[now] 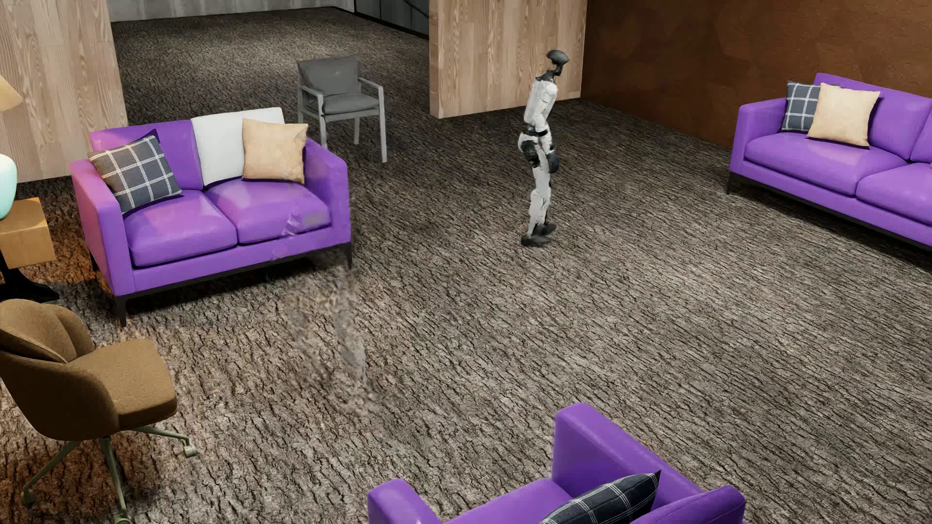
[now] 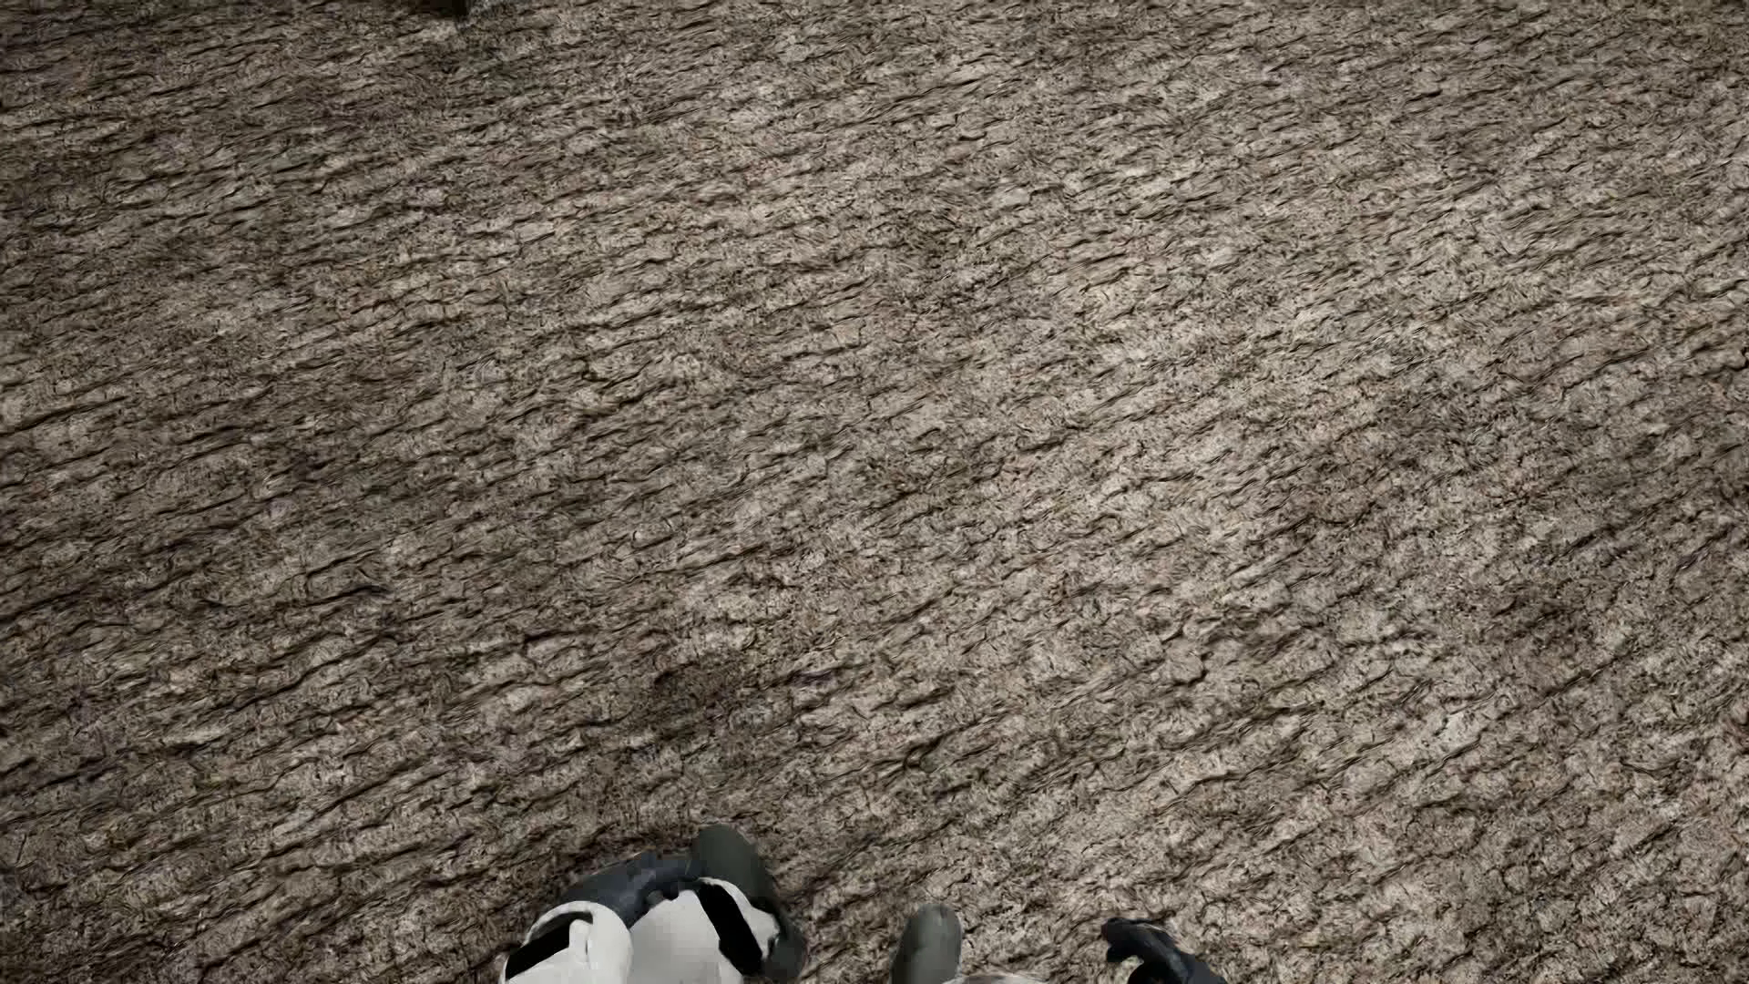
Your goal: Walk to the officechair
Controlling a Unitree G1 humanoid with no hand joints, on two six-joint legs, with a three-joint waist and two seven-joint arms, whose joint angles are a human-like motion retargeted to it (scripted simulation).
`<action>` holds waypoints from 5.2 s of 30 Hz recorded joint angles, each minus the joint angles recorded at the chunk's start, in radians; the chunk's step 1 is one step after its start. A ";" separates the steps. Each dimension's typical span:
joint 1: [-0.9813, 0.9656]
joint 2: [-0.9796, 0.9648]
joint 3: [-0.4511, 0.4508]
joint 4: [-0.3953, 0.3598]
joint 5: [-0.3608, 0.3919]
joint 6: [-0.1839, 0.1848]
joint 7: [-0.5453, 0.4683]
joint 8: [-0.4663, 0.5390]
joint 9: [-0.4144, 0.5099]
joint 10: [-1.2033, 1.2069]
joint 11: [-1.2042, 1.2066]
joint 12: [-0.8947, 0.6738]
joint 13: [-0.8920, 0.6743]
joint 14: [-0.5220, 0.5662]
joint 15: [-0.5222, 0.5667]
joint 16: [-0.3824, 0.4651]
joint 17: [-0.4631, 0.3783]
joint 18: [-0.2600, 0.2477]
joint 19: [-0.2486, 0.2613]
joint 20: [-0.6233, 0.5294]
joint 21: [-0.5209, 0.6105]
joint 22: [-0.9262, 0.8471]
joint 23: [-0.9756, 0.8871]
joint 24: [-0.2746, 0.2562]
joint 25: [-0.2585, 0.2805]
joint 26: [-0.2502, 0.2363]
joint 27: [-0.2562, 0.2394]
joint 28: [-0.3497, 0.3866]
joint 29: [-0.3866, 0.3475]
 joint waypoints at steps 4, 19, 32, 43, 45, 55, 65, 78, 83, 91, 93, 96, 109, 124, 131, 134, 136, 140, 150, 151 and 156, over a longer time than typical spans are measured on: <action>-0.027 0.045 0.004 0.050 -0.005 0.003 -0.068 0.019 -0.005 0.193 0.071 0.063 0.007 0.026 -0.034 -0.003 0.017 -0.063 -0.013 0.032 -0.024 -0.001 0.003 0.006 0.006 0.006 0.021 -0.018 0.005; 0.221 0.046 -0.043 -0.310 -0.297 -0.061 -0.637 0.056 -0.046 -0.052 0.446 0.003 0.107 -0.111 -0.075 0.056 0.064 -0.226 0.141 -0.043 -0.210 0.168 0.036 0.070 0.025 0.033 0.057 -0.084 -0.001; 0.258 0.255 -0.019 0.102 -0.404 -0.077 -0.454 -0.376 -0.078 -0.021 0.247 0.285 0.008 0.178 -0.079 0.066 0.045 -0.344 0.096 0.366 -0.069 0.037 -0.070 -0.113 -0.090 0.049 -0.098 0.093 0.059; -0.084 0.206 0.062 -0.324 0.059 -0.024 -0.525 0.130 -0.043 0.512 0.096 0.469 0.021 0.039 -0.131 -0.158 -0.009 -0.308 0.022 0.382 -0.225 -0.056 -0.242 0.041 0.097 -0.027 -0.052 -0.046 0.018; -0.117 0.193 0.072 -0.466 0.155 -0.019 -0.545 0.276 -0.046 0.384 0.104 0.533 -0.075 0.044 -0.124 -0.137 -0.016 -0.344 -0.022 0.413 -0.170 -0.127 -0.228 0.086 0.094 -0.035 -0.056 -0.014 0.014; 0.124 0.143 0.165 -0.382 0.335 -0.063 -0.259 0.366 -0.086 -0.072 0.584 0.569 -0.149 -0.059 0.106 -0.143 -0.096 0.077 0.327 0.755 0.122 -0.143 0.104 0.068 -0.027 -0.042 0.058 0.175 0.064; 0.559 -0.267 -0.091 -0.343 -0.187 -0.107 -0.104 0.315 -0.090 -0.158 0.314 -0.200 0.248 -0.318 0.220 0.127 -0.187 -0.084 0.120 0.328 -0.405 -0.127 -0.032 0.149 0.220 -0.199 0.052 0.128 -0.103; 0.230 0.138 -0.071 -0.116 0.027 0.003 -0.479 0.255 -0.055 0.829 0.079 -0.023 0.228 0.044 0.030 -0.070 0.159 -0.220 0.046 0.139 -0.424 0.101 0.017 0.127 -0.032 0.029 0.025 -0.100 0.068; -0.004 0.241 0.004 -0.178 0.054 0.015 -0.404 0.376 -0.065 0.347 0.098 0.300 0.058 -0.005 -0.106 -0.080 0.064 -0.144 0.072 0.159 -0.273 0.221 0.008 0.053 -0.105 0.035 -0.036 -0.164 0.042; 0.195 0.206 0.051 -0.327 -0.055 -0.033 -0.275 0.420 -0.089 -0.088 0.671 0.453 0.078 -0.004 0.148 -0.147 0.028 0.002 0.287 0.208 -0.343 0.237 -0.028 0.075 0.016 0.087 0.014 -0.163 -0.069; 0.281 0.057 0.057 -0.347 -0.077 -0.057 -0.236 0.465 -0.080 -0.061 0.972 0.378 0.076 -0.089 0.285 -0.141 -0.026 0.002 0.321 0.203 -0.240 0.184 0.032 0.105 -0.057 0.041 0.034 -0.175 0.061; 0.399 -0.127 0.033 -0.399 -0.271 -0.102 -0.252 0.375 -0.074 -0.062 1.069 0.232 0.112 -0.175 0.235 -0.167 -0.016 -0.016 0.175 0.335 -0.255 0.125 0.056 0.043 -0.078 0.010 0.059 0.080 0.150; 0.609 -0.011 -0.046 -0.316 -0.260 -0.108 -0.480 0.115 -0.090 0.193 0.163 -0.009 0.137 -0.184 0.145 -0.129 0.043 -0.135 0.057 0.234 -0.345 -0.102 0.134 0.053 -0.072 -0.103 0.111 0.130 0.090; 0.132 0.307 0.051 -0.205 -0.002 0.020 -0.257 0.233 -0.107 -0.286 0.073 0.526 -0.163 0.192 -0.158 -0.176 0.067 -0.028 0.074 0.286 -0.131 0.099 0.058 -0.033 -0.065 0.046 -0.039 -0.038 0.025; 0.257 0.089 0.035 -0.258 -0.135 -0.042 -0.145 0.383 -0.099 -0.119 0.731 0.207 -0.086 -0.034 0.165 -0.111 -0.014 -0.006 0.276 0.116 -0.185 0.123 0.174 0.151 -0.077 0.014 0.078 -0.121 0.154; 0.338 -0.081 0.026 -0.272 -0.242 -0.079 -0.096 0.379 -0.092 -0.113 0.927 0.070 -0.046 -0.095 0.126 -0.083 -0.013 -0.033 0.244 0.235 -0.310 0.072 0.157 0.078 -0.038 -0.008 0.104 0.108 -0.017; 0.376 -0.144 0.005 -0.278 -0.298 -0.093 -0.097 0.338 -0.092 -0.116 0.821 -0.029 -0.012 -0.123 0.073 -0.036 -0.007 -0.052 0.217 0.243 -0.342 0.057 0.140 0.055 -0.004 -0.014 0.088 0.098 -0.013; 0.435 -0.070 -0.028 -0.290 -0.283 -0.109 -0.144 0.304 -0.102 -0.138 0.188 -0.189 0.066 -0.168 0.157 0.037 -0.008 -0.091 0.197 0.167 -0.353 0.012 0.099 0.079 0.003 -0.053 0.067 0.059 0.052; 0.111 0.110 -0.034 -0.120 -0.186 -0.049 -0.472 0.030 -0.076 0.421 0.079 -0.025 0.063 -0.014 0.044 -0.035 0.076 -0.314 0.095 0.065 -0.307 0.007 0.071 0.116 -0.058 -0.098 0.045 0.002 0.033; 0.097 0.116 -0.036 -0.106 -0.178 -0.037 -0.486 0.020 -0.075 0.425 0.080 0.012 0.054 -0.062 0.038 -0.061 0.070 -0.308 0.095 0.114 -0.300 0.074 0.060 0.091 -0.060 -0.059 0.040 0.072 0.023; 0.312 0.166 -0.025 -0.095 -0.158 -0.003 -0.343 0.050 -0.099 0.004 0.002 0.233 0.015 -0.177 0.053 -0.146 0.004 -0.184 0.111 0.289 -0.291 0.231 0.001 -0.091 -0.048 0.074 -0.010 0.041 0.020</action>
